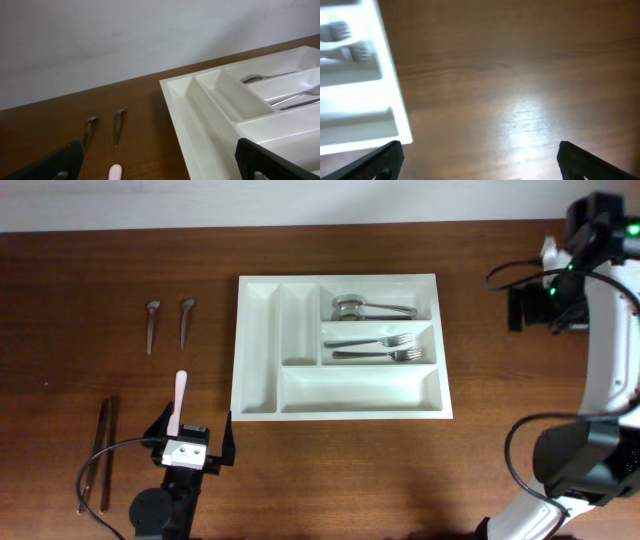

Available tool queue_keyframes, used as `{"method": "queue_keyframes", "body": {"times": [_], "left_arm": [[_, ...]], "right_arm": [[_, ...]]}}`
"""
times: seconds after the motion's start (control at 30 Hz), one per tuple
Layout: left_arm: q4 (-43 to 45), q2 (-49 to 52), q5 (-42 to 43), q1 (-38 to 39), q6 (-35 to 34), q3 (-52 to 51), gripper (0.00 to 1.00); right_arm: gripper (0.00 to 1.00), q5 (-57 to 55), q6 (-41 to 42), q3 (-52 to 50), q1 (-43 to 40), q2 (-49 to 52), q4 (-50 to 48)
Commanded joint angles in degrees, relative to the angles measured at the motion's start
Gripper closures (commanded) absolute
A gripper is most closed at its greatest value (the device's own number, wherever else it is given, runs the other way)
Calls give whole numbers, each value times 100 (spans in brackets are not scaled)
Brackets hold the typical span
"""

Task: Pack container
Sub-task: 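Withdraw the right gripper back to the right side of the table, then move the left gripper over the silver tongs on the left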

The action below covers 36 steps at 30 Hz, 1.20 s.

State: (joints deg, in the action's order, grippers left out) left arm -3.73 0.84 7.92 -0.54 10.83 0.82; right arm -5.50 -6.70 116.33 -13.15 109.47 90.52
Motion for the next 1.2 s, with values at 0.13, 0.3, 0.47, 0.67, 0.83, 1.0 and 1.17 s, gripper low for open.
{"method": "queue_keyframes", "body": {"times": [0.13, 0.3, 0.47, 0.67, 0.83, 1.0, 1.17], "left_arm": [[-13, -55, -22, -37, -70, -33, 1], [-13, -55, -22, -37, -70, -33, 1], [-15, -55, -22, -37, -70, -33, 1], [-13, -55, -22, -37, -70, -33, 1], [-13, -55, -22, -37, -70, -33, 1], [-13, -55, -22, -37, -70, -33, 1], [24, -55, 28, -37, -72, -28, 1]], "right_arm": [[1, -76, 7, -1537, -702, -15, -1193], [1, -76, -39, -1821, -907, -15, -1346], [1, -76, -57, -1821, -907, -15, -1440], [1, -74, -55, -1821, -905, -15, -1569], [1, -74, -55, -1821, -905, -15, -1939], [1, -74, -55, -1821, -905, -15, -1998], [1, -74, -55, -1821, -905, -15, -2000]]}}
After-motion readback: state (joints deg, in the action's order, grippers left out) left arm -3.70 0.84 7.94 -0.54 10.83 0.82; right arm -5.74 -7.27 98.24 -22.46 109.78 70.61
